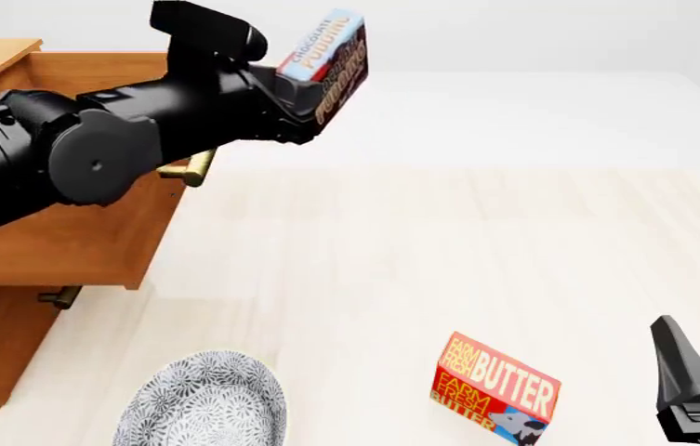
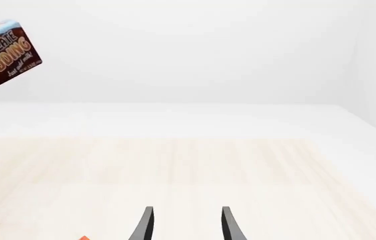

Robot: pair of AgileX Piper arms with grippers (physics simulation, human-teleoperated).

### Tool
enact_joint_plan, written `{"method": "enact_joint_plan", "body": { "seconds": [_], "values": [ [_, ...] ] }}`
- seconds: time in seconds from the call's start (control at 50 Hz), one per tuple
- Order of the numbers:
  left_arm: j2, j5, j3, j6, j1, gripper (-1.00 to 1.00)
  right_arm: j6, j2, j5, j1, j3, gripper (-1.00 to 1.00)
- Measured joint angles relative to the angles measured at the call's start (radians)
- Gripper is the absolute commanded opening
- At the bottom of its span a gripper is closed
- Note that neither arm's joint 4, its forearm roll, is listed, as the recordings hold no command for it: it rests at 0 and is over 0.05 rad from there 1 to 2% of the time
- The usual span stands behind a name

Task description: Put the chocolate pudding in the top drawer of the cabinet and close it.

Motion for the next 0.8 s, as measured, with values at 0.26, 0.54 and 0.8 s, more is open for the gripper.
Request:
{"method": "enact_joint_plan", "body": {
  "seconds": [0.26, 0.54, 0.8],
  "values": [
    [-0.056, 0.061, -0.036, 0.036, 0.032, -1.0, 0.0, 0.0, 0.0, 0.0, 0.0, 1.0],
    [-0.132, 0.104, -0.044, 0.052, 0.104, -1.0, 0.0, 0.0, 0.0, 0.0, 0.0, 1.0],
    [-0.211, 0.154, -0.036, 0.066, 0.196, -1.0, 0.0, 0.0, 0.0, 0.0, 0.0, 1.0]
  ]
}}
